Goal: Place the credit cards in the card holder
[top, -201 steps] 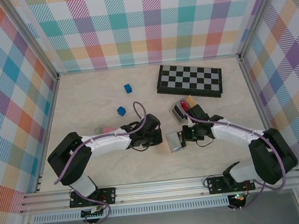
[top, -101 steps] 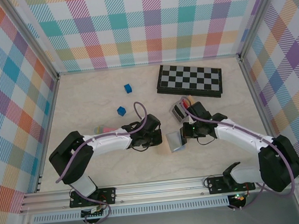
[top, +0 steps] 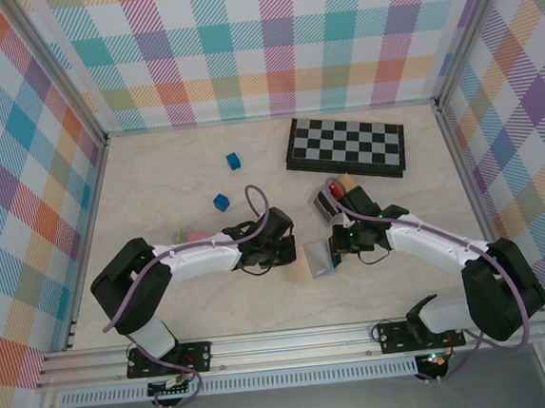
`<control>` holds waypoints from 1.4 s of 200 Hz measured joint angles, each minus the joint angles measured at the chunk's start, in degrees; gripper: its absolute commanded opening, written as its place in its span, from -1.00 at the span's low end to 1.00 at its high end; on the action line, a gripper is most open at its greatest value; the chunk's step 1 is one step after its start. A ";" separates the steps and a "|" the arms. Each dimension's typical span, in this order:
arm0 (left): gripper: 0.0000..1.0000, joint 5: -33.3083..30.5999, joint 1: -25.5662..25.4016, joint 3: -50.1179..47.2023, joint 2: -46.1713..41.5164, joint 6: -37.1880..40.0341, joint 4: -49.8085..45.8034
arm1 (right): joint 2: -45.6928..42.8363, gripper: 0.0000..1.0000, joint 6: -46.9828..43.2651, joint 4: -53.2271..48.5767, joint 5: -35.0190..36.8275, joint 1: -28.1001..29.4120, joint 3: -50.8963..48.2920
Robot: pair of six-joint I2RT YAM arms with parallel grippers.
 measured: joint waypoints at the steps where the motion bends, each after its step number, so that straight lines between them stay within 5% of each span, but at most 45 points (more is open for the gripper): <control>1: -1.00 0.00 0.00 0.00 0.02 0.00 0.00 | 0.02 -0.90 0.02 0.09 -0.07 0.00 0.00; 82: -1.00 0.70 0.00 0.26 0.85 0.02 0.11 | -1.53 -0.88 0.48 -0.17 -2.60 0.00 0.00; 179: -1.00 2.99 0.57 0.26 0.96 1.60 3.37 | -1.33 -0.85 1.31 2.64 -13.77 0.50 1.16; 280: -1.00 3.80 1.29 0.17 0.96 2.43 3.67 | -1.84 -0.83 1.68 0.83 -9.14 0.59 1.90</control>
